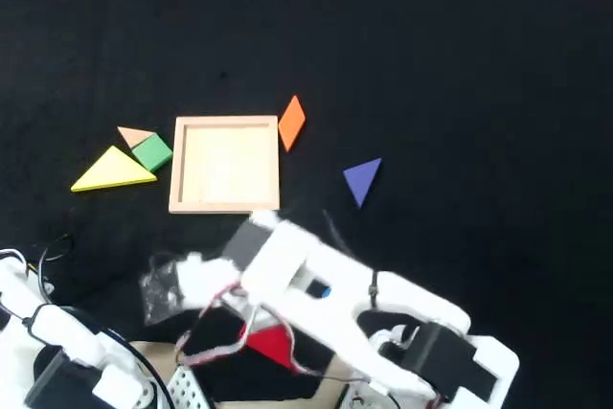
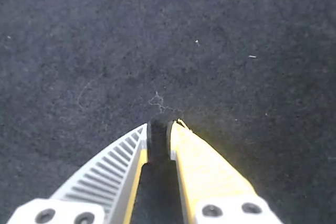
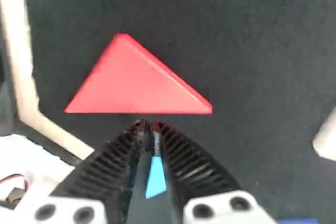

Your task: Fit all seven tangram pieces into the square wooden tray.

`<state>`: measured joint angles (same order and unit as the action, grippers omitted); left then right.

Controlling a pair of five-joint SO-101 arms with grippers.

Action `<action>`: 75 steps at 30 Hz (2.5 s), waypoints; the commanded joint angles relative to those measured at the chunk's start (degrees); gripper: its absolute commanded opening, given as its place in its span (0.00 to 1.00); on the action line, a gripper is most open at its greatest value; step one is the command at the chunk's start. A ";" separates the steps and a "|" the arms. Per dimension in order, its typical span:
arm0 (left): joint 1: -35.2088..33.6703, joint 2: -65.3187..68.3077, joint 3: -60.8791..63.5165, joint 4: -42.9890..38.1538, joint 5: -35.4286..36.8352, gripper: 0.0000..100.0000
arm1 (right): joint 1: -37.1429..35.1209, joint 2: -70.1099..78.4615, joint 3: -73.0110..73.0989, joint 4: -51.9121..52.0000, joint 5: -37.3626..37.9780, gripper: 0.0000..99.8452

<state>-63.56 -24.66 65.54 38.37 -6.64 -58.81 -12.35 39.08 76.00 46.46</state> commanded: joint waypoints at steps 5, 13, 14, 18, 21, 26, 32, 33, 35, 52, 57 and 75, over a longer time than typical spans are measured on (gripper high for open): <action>0.31 -0.88 -0.13 0.26 -0.53 0.09 | -1.41 8.57 4.26 -8.18 -2.20 0.01; 0.22 -0.88 -0.13 0.26 -0.53 0.09 | -1.32 21.41 -6.90 -4.13 -1.93 0.01; 0.22 -0.88 -0.13 0.26 -0.53 0.09 | -1.32 22.02 -7.78 -4.04 -1.93 0.01; 0.13 -0.88 -0.13 0.26 -0.53 0.09 | -1.32 22.37 -11.30 -1.85 -1.93 0.01; 0.13 -0.88 -0.13 0.26 -0.53 0.09 | -0.26 22.37 -13.49 0.09 -1.93 0.01; 0.04 -0.88 -0.13 0.26 -0.53 0.09 | 7.38 22.81 -16.84 0.09 0.97 0.01; 0.13 -0.88 -0.13 0.26 -0.53 0.09 | 18.64 22.81 -22.46 -0.18 4.57 0.01; 0.13 -0.88 -0.13 0.26 -0.53 0.09 | 20.22 22.81 -23.60 -0.26 4.66 0.01; 0.13 -0.88 -0.13 0.26 -0.53 0.09 | 22.77 22.81 -25.45 -0.35 4.57 0.01; -3.56 -0.97 -0.66 0.26 0.35 0.09 | -1.67 9.45 -14.55 4.84 -2.99 0.01; -4.35 -0.97 -0.75 0.18 0.88 0.09 | -8.26 14.55 -17.71 4.40 -19.08 0.01; -4.44 -0.97 -0.75 0.18 0.88 0.09 | -7.56 28.26 -15.25 -2.81 -31.91 0.01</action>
<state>-67.16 -24.66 65.54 38.37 -6.29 -68.75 14.11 25.45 72.31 15.08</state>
